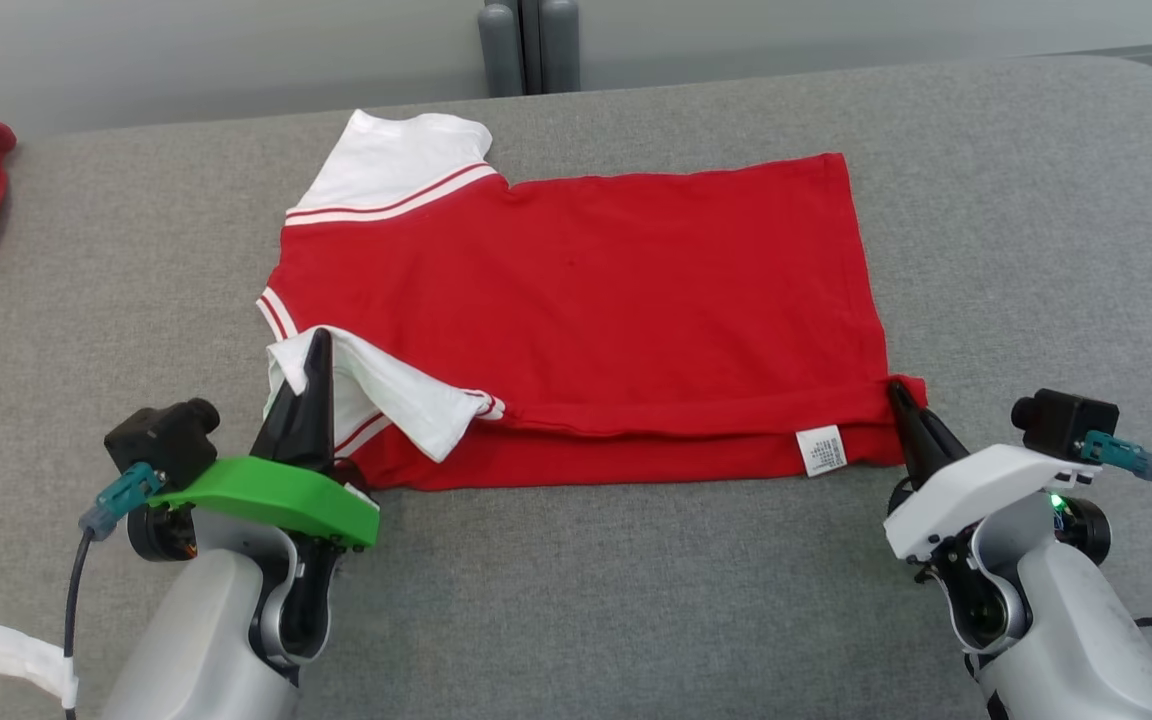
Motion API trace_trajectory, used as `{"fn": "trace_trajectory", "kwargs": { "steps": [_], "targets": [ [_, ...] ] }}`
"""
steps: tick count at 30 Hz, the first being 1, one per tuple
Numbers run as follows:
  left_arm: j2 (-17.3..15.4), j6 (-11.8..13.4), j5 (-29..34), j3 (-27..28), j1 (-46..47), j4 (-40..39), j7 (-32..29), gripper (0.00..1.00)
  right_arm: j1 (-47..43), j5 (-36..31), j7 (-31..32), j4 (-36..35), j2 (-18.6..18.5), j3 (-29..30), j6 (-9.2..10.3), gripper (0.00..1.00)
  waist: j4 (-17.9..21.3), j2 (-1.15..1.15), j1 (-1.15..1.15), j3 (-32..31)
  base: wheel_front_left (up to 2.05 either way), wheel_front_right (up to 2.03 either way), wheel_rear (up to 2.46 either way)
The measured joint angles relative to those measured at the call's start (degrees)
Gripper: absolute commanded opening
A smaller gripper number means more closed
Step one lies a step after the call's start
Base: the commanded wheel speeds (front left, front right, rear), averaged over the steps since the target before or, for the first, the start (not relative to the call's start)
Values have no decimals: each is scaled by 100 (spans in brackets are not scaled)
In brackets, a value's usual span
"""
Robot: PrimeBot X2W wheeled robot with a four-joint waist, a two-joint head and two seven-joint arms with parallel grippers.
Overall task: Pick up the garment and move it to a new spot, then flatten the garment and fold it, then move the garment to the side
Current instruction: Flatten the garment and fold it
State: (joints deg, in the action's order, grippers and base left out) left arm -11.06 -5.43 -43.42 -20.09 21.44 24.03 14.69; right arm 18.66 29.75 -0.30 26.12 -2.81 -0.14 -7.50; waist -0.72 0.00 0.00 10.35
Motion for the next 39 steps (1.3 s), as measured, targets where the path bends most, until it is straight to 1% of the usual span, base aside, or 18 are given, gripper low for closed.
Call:
{"fn": "trace_trajectory", "kwargs": {
  "steps": [6, 7, 8, 9, 10, 11, 12, 15, 18, 21, 26, 30, 32, 39],
  "targets": [
    [101, -77, 180, 158, 323, 419, 25, 0, 433, 1, -255, 427, 2, -98, 0, 0, 37, 0, 0, 222, 0, 0, 0],
    [120, -101, 227, 204, 364, 436, 26, 0, 485, -1, -297, 491, 1, -108, 0, 10, 39, 0, 0, 249, 0, 0, 0],
    [137, -112, 291, 233, 397, 447, 26, 0, 521, -10, -331, 541, 2, -120, 0, 27, 39, 0, 0, 267, 0, 0, 0],
    [172, -121, 349, 279, 430, 457, 26, 9, 564, -40, -387, 584, 2, -141, 0, 67, 37, 0, 0, 286, 0, 0, 0],
    [221, -137, 404, 327, 451, 450, 26, 36, 603, -70, -444, 611, 0, -169, 0, 100, 33, 0, 0, 298, 0, 0, 0],
    [274, -147, 455, 372, 468, 439, 26, 72, 637, -97, -515, 631, 2, -189, 0, 100, 28, 0, 0, 303, 0, 0, 0],
    [319, -163, 464, 431, 475, 419, 26, 100, 663, -114, -577, 633, 4, -198, -1, 100, 28, 0, 0, 304, 0, 0, 0],
    [428, -170, 490, 660, 477, 288, 29, 100, 701, -265, -814, 589, 2, -222, 0, 100, 31, 0, 0, 282, 0, 0, 0],
    [466, -186, 608, 826, 426, 132, 33, 100, 697, -421, -1003, 488, 2, -215, 0, 100, 35, 0, 0, 230, 0, 0, 0],
    [476, -187, 721, 936, 158, -8, 34, 100, 645, -727, -1128, 305, 3, -162, 0, 100, 40, 0, 0, 144, 0, 0, 0],
    [426, -188, 809, 1009, -353, -203, 34, 100, 349, -1232, -1185, -47, 1, 24, 0, 100, 33, 0, 0, -28, 0, 0, 0],
    [331, -188, 824, 1004, -833, -136, 25, 100, 13, -1521, -1128, -319, 2, 102, -1, 100, 1, 0, 0, -196, 0, 0, 0],
    [302, -176, 801, 994, -1014, -76, -113, 100, -155, -1658, -1070, -426, 0, 134, -1, 100, -21, 0, 0, -273, 0, 0, 0],
    [347, 15, 416, 1011, -1313, 66, -846, 100, -564, -1656, -794, -701, 2, 104, -1, 100, -112, 0, 0, -353, 0, 0, 0]
  ]
}}
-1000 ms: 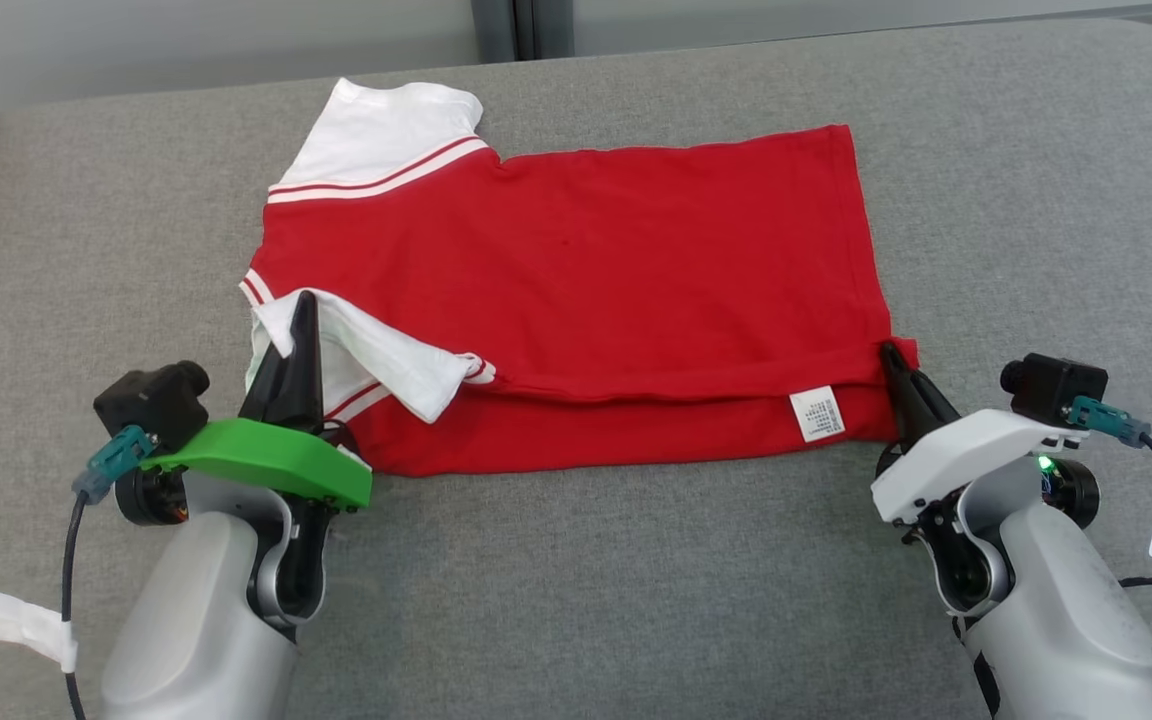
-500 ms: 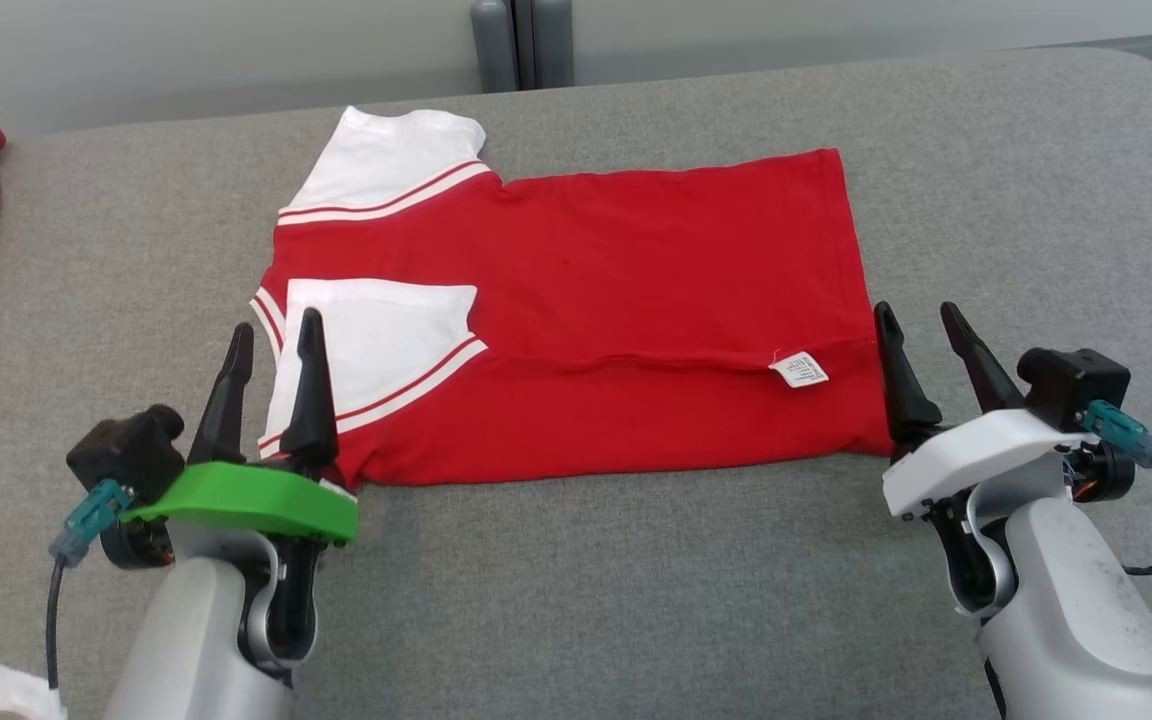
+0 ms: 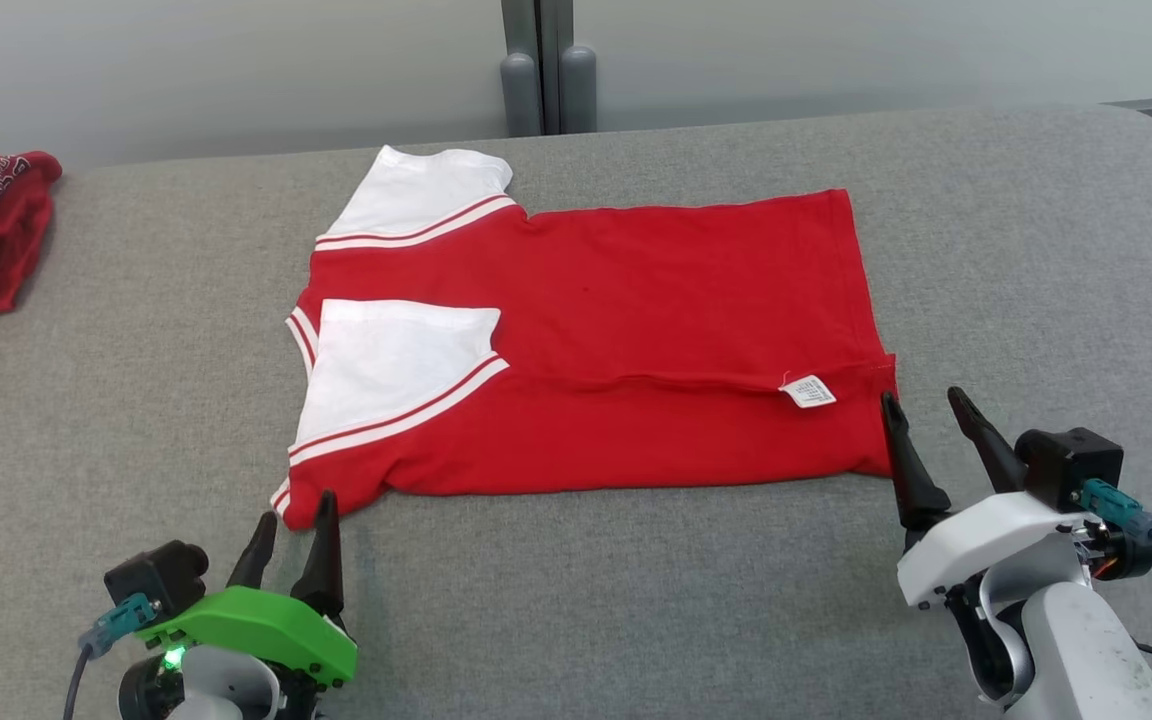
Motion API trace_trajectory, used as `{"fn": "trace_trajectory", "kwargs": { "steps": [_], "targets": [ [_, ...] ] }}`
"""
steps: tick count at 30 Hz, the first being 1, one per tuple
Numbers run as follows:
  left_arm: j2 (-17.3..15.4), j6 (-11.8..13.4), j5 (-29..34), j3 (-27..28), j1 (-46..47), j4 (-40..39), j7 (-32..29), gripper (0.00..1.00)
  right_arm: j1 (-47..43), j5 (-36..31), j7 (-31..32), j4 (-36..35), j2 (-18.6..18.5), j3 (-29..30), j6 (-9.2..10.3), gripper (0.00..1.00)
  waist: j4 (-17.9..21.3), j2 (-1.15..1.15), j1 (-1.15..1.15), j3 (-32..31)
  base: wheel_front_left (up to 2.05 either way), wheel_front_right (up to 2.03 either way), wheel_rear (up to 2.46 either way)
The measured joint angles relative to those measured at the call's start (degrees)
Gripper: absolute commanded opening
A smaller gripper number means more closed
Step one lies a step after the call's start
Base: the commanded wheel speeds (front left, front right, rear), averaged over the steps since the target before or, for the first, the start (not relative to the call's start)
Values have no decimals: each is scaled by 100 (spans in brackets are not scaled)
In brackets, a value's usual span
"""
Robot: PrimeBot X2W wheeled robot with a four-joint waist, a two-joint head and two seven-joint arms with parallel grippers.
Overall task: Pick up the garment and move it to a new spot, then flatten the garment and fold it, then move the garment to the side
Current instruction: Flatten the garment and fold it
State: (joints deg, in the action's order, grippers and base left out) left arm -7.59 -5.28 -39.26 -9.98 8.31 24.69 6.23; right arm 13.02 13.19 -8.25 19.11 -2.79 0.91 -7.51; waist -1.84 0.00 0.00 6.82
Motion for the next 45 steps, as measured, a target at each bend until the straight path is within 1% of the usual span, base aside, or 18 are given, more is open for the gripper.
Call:
{"fn": "trace_trajectory", "kwargs": {
  "steps": [6, 10, 12, 13, 14, 15, 16, 17, 21, 25, 30, 35, 36, 37, 38, 39, 41, 45],
  "targets": [
    [89, 124, -348, 155, 38, 271, -292, 100, -63, -29, 127, -169, -1, -88, 0, 100, 72, 0, 0, 109, 0, 0, 0],
    [102, 115, -531, 281, 198, 503, -322, 100, -59, -67, 197, -218, -1, -143, 0, 100, 154, 0, 0, 187, 0, 0, 0],
    [120, 49, -672, 323, 341, 678, -339, 100, -58, -93, 253, -235, -2, -147, 0, 100, 215, 0, 0, 252, 0, 0, 0],
    [119, 38, -691, 326, 381, 720, -338, 85, -58, -108, 259, -240, -1, -147, 0, 100, 228, 0, 0, 269, 0, 0, 0],
    [116, 20, -699, 325, 433, 758, -323, 49, -57, -109, 278, -240, -1, -145, 0, 100, 244, 0, 0, 290, 0, 0, 0],
    [115, -8, -701, 328, 490, 790, -268, 36, -55, -109, 311, -236, -1, -144, 0, 100, 258, 0, 0, 312, 0, 0, 0],
    [115, -22, -702, 333, 538, 810, -233, 16, -54, -109, 320, -224, 0, -140, 0, 100, 267, 0, 0, 328, 0, 0, 0],
    [115, -29, -702, 339, 591, 826, -157, 0, -51, -110, 341, -201, -1, -132, 0, 100, 275, 0, 0, 350, 0, 0, 0],
    [110, -127, -730, 316, 771, 793, 105, 0, 9, -100, 512, -19, 0, -148, 0, 100, 274, 0, 0, 426, 0, 0, 0],
    [41, -162, -712, 255, 826, 724, 330, 0, 242, -59, 628, 289, 0, -181, 0, 100, 219, 0, 0, 468, 0, 0, 0],
    [-13, -187, -727, 118, 910, 586, 405, 0, 542, -296, 826, 858, -1, -107, 0, 100, 95, 0, 0, 507, 0, 0, 0],
    [-38, -201, -764, 0, 920, 476, 444, 0, 781, -293, 882, 1404, 0, -57, 0, 100, -37, 0, 0, 548, 0, 0, 0],
    [-41, -202, -779, -18, 920, 457, 447, 0, 832, -292, 895, 1506, -2, -54, 0, 87, -53, 0, 0, 554, 0, 0, 0],
    [-42, -202, -795, -36, 920, 445, 450, 0, 877, -289, 902, 1583, -3, -67, 0, 54, -63, 0, 0, 559, 0, 0, 0],
    [-45, -202, -805, -53, 921, 436, 454, 0, 929, -257, 902, 1662, -9, -105, 0, 39, -71, 0, 0, 562, 0, 0, 0],
    [-47, -202, -808, -66, 921, 430, 492, 0, 975, -191, 901, 1725, -13, -152, 1, 18, -75, 0, 0, 562, 0, 0, 0],
    [-59, -202, -809, -92, 920, 393, 520, 0, 1040, -41, 870, 1808, -14, -233, 1, 0, -72, 0, 0, 548, 0, 0, 0],
    [-109, -203, -804, -127, 908, 316, 553, 0, 1120, 20, 735, 1880, 5, -291, 1, 0, -40, 0, 0, 463, 0, 0, 0]
  ]
}}
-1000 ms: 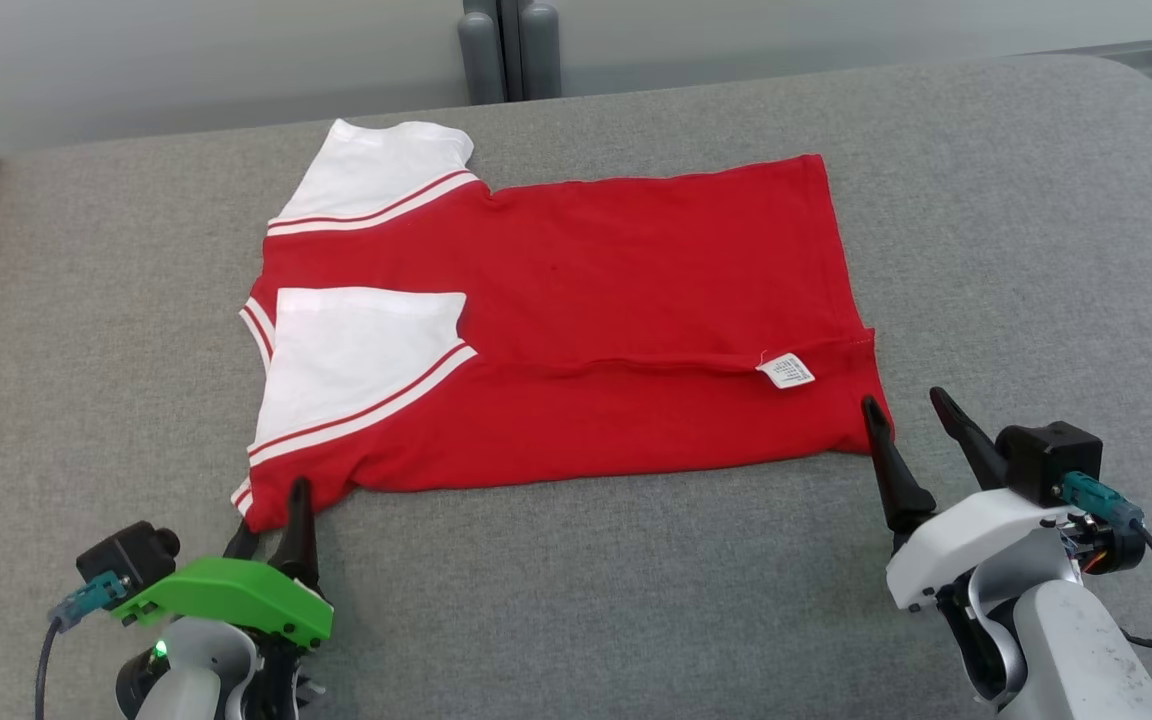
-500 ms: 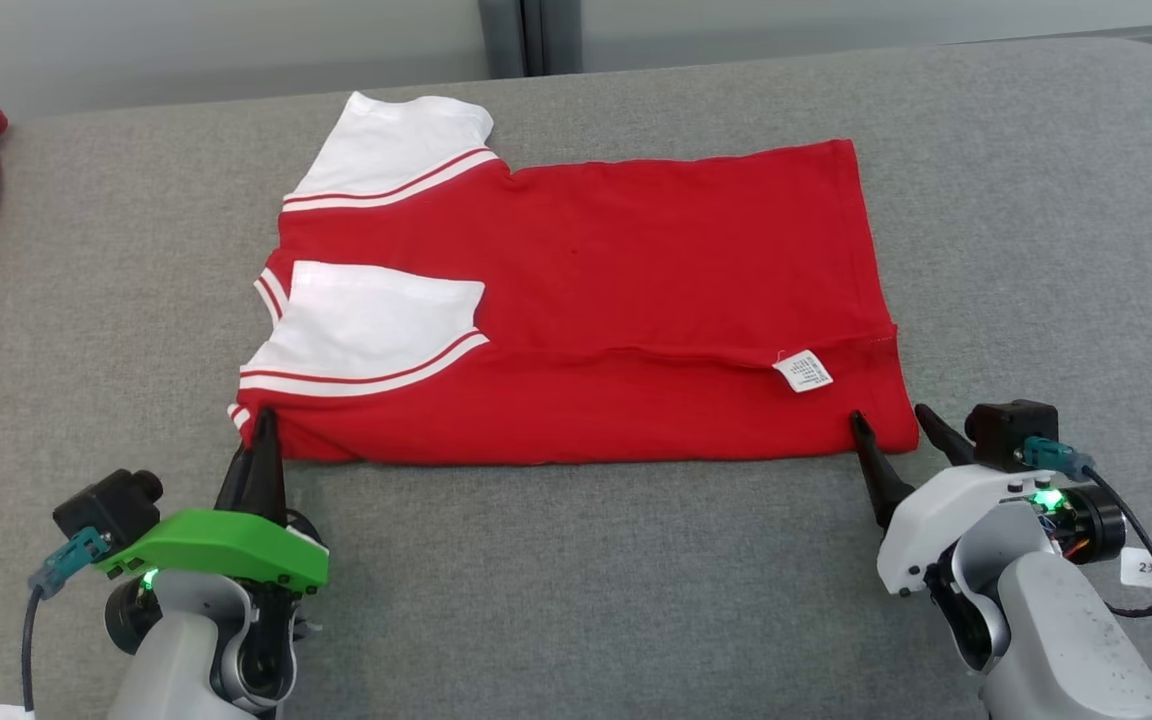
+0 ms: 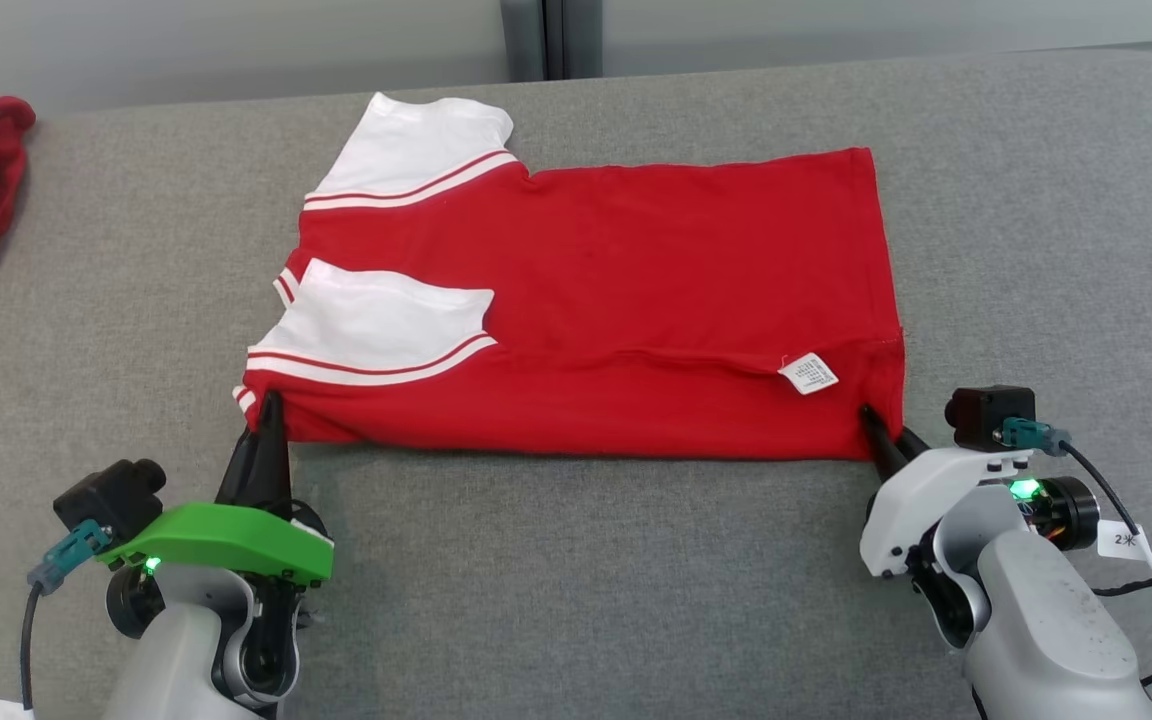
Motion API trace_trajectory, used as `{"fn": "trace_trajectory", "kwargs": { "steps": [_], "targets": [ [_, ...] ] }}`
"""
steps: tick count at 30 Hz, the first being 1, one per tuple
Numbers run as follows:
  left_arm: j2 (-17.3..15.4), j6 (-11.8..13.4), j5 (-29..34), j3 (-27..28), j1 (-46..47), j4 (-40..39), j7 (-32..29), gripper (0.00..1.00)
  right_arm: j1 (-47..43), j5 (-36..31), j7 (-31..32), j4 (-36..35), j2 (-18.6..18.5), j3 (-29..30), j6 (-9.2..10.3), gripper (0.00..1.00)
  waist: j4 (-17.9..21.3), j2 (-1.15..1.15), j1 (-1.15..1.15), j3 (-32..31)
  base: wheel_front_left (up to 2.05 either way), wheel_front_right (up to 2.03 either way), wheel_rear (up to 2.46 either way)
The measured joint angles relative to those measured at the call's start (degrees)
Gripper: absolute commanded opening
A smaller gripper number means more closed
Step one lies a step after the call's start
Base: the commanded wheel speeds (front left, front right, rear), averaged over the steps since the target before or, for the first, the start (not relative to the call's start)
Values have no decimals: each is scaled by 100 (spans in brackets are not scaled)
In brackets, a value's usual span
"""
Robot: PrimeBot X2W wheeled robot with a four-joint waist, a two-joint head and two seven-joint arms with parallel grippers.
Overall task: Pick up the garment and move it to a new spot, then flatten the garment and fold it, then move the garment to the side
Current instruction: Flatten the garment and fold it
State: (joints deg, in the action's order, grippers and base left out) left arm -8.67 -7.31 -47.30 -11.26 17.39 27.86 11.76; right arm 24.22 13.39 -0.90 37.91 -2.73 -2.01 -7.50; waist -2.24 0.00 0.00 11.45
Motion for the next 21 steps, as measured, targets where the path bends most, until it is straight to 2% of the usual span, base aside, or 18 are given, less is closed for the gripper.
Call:
{"fn": "trace_trajectory", "kwargs": {
  "steps": [5, 9, 17, 21],
  "targets": [
    [-110, 0, 41, -51, -41, -308, 4, 0, 44, -107, -19, -188, -5, 118, -1, 0, 34, 0, 0, -200, 0, 0, 0],
    [-244, 89, 80, -76, -337, -733, -132, 0, -66, -144, 234, -613, -2, 236, -1, 0, 55, 0, 0, -414, 0, 0, 0],
    [-528, 590, 59, -138, -1652, -1944, -675, 0, -1419, -59, 1111, -1974, 1, 527, -3, 0, 73, 0, 0, -780, 0, 0, 0],
    [-545, 793, -108, -166, -2320, -2353, -940, 0, -2121, 79, 1397, -2576, 2, 651, -4, 0, 74, 0, 0, -821, 0, 0, 0]
  ]
}}
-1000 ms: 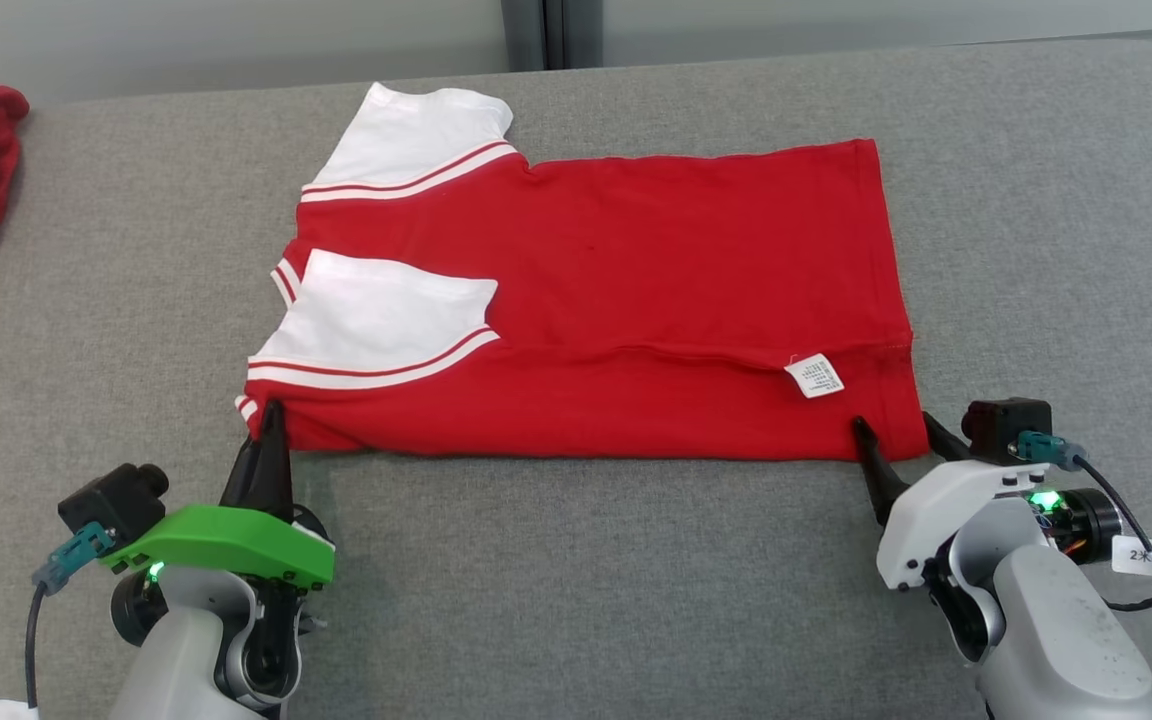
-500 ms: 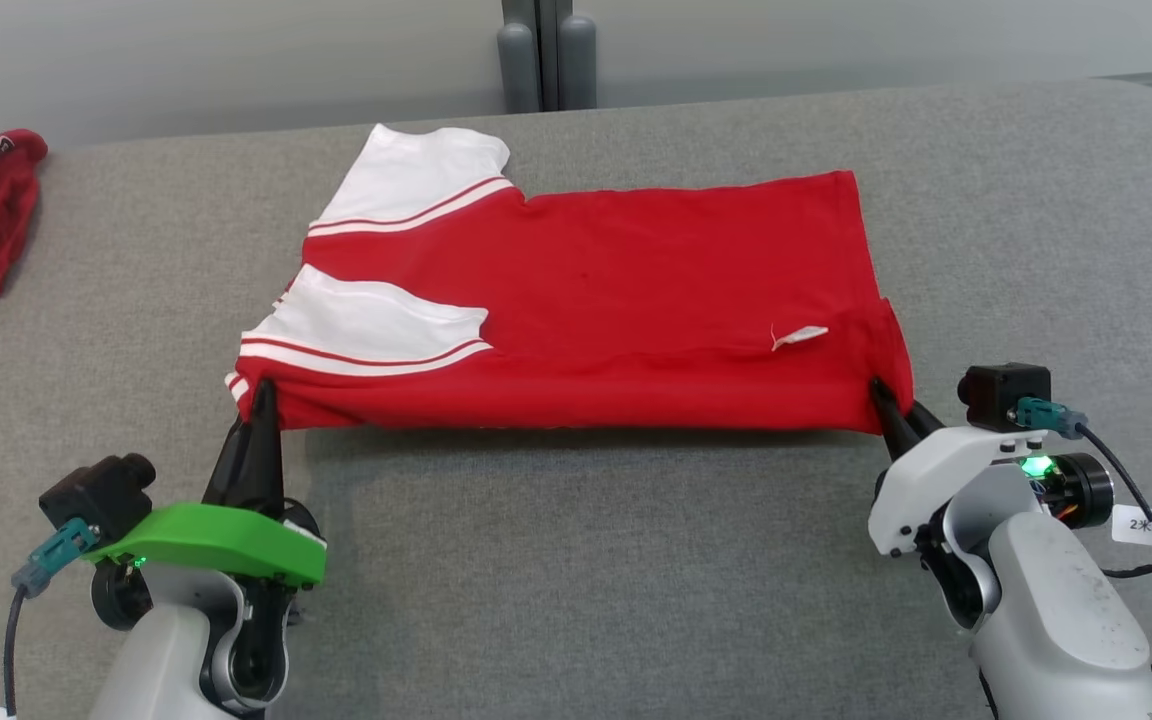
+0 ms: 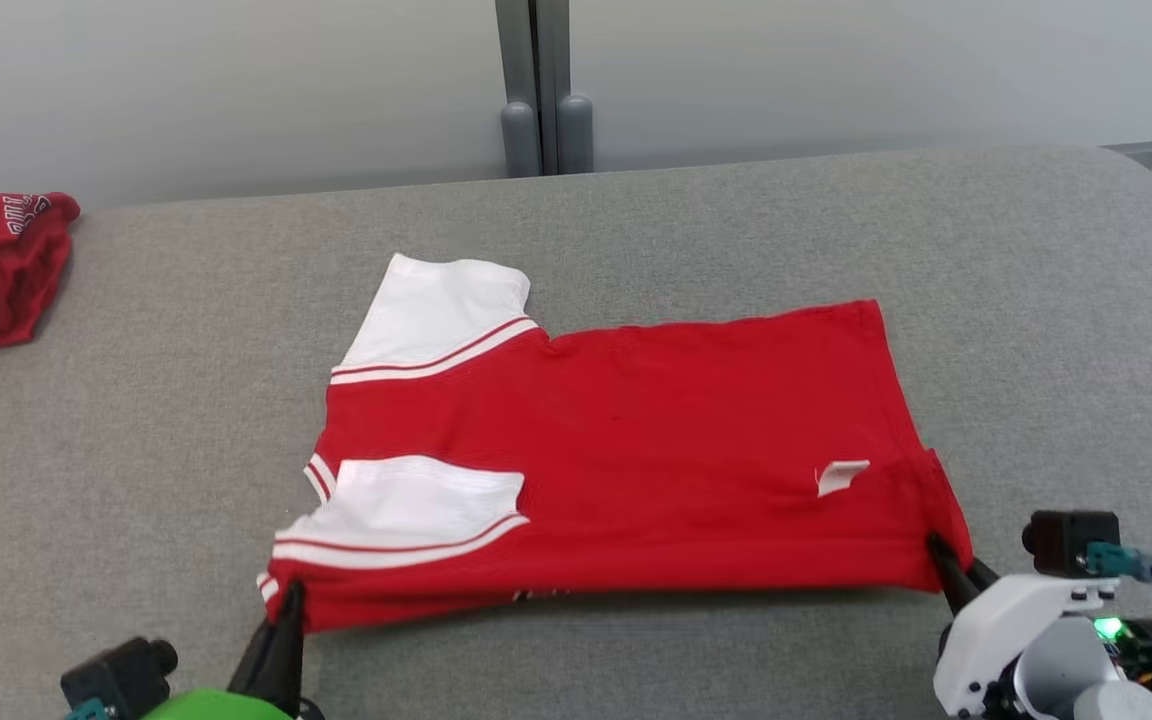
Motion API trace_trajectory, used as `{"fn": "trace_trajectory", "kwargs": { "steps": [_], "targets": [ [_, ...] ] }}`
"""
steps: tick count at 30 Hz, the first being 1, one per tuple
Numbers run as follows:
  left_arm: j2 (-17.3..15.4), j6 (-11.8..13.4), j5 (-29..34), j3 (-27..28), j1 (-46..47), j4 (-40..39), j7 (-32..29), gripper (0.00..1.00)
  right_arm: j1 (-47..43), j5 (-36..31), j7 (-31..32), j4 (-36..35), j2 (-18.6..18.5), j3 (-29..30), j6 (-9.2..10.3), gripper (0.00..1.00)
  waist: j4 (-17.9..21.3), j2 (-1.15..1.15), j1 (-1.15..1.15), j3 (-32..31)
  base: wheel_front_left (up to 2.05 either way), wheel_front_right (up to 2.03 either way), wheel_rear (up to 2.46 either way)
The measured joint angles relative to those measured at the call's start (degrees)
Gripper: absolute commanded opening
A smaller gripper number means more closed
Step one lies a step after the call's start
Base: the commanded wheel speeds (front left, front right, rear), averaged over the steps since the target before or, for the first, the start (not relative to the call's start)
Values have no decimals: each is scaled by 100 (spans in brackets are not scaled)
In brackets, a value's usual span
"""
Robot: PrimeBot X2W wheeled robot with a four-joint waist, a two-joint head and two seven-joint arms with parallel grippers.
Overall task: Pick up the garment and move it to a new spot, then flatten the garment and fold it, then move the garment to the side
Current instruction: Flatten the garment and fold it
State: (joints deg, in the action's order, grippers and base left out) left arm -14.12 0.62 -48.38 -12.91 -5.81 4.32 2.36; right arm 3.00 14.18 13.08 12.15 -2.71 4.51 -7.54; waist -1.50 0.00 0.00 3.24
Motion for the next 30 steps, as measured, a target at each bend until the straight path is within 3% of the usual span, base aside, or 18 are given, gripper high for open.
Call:
{"fn": "trace_trajectory", "kwargs": {
  "steps": [5, 7, 8, 9, 10, 11, 12, 22, 30],
  "targets": [
    [10, 160, -135, -75, -404, -93, -238, 0, -484, 85, 156, -297, 0, 57, 0, 0, 29, 0, 0, 48, 0, 0, 0],
    [-20, 202, -77, -133, -411, -24, -287, 0, -538, 129, 154, -301, -1, 63, 1, 32, 41, 0, 0, 65, 0, 0, 0],
    [-26, 222, -70, -146, -411, 5, -289, 2, -557, 129, 151, -301, 0, 63, 1, 72, 47, 0, 0, 74, 0, 0, 0],
    [-26, 237, -68, -157, -411, 36, -309, 16, -569, 129, 137, -296, 1, 65, 0, 99, 53, 0, 0, 82, 0, 0, 0],
    [-35, 241, -40, -187, -411, 79, -327, 41, -576, 129, 109, -289, 1, 73, 1, 100, 62, 0, 0, 91, 0, 0, 0],
    [-49, 242, -24, -204, -411, 111, -333, 55, -579, 133, 87, -281, 0, 98, 1, 100, 73, 0, 0, 98, 0, 0, 0],
    [-79, 243, -1, -211, -412, 130, -344, 100, -582, 137, 48, -272, -3, 133, 1, 100, 85, 0, 0, 103, 0, 0, 0],
    [-516, 349, 363, -110, -312, -56, -255, 100, -465, -66, -288, -396, -9, 439, 1, 100, 170, 0, 0, 109, 0, 0, 0],
    [-1193, 102, 987, -233, 1218, -243, -650, 100, 96, -380, -378, -678, -10, 250, 1, 100, 221, 0, 0, 199, 0, 0, 0]
  ]
}}
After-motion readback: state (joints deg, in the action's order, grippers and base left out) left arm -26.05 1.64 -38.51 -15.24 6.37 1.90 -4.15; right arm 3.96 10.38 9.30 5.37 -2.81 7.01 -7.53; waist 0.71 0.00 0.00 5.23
